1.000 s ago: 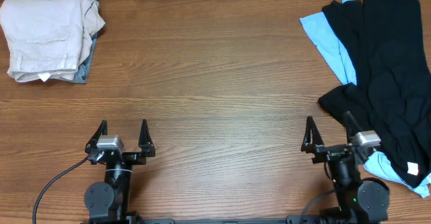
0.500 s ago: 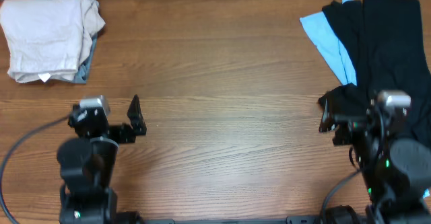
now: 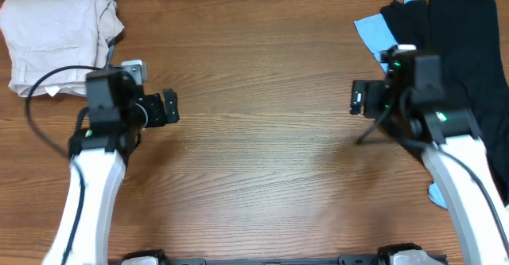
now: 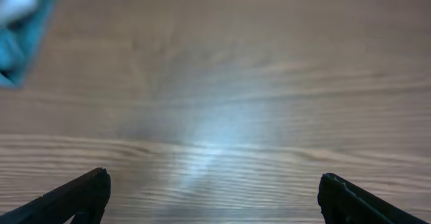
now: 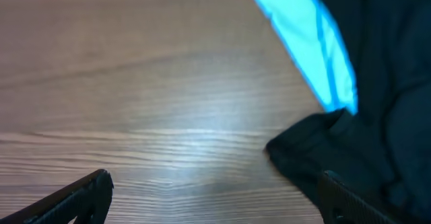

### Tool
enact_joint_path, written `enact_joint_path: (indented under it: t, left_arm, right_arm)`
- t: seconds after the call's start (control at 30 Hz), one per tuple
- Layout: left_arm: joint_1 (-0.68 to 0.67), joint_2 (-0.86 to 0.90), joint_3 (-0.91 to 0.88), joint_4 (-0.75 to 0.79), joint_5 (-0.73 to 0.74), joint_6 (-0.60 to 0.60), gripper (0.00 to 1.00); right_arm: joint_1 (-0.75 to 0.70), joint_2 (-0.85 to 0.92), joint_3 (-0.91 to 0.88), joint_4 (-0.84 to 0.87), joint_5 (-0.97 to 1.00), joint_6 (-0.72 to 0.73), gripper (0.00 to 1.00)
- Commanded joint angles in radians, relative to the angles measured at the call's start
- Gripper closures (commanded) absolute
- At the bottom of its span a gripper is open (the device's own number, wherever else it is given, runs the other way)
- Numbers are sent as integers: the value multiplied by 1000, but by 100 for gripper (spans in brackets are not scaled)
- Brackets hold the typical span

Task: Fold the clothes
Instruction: 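Reach the right gripper into the black clothes pile and grasp a black shirt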

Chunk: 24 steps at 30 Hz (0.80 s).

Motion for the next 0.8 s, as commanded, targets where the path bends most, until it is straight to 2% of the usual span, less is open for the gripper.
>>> enact_joint_path:
  t: [0.0,0.13,0.27,0.4,0.57,0.77]
  left_arm:
    - [9,154,17,34,40,22,0]
    - [9,264,17,79,79,23,0]
    - [9,261,25,90,80,42,0]
    - [9,242,96,25,80,68,0]
    - [9,235,221,-89,80,68,0]
    - [9,235,338,-189,80,104,0]
  right_arm:
    - [-11,109,23,2,6,-3,0]
    - [-84,233,23,13,6,90,2]
    - [-192,308,23,2,-1,187,11]
    - [-282,381,23,-1,-53,184,13]
    - [-272,444,6,37,-120,76,12]
    - [-261,482,-36,87,-119,68,13]
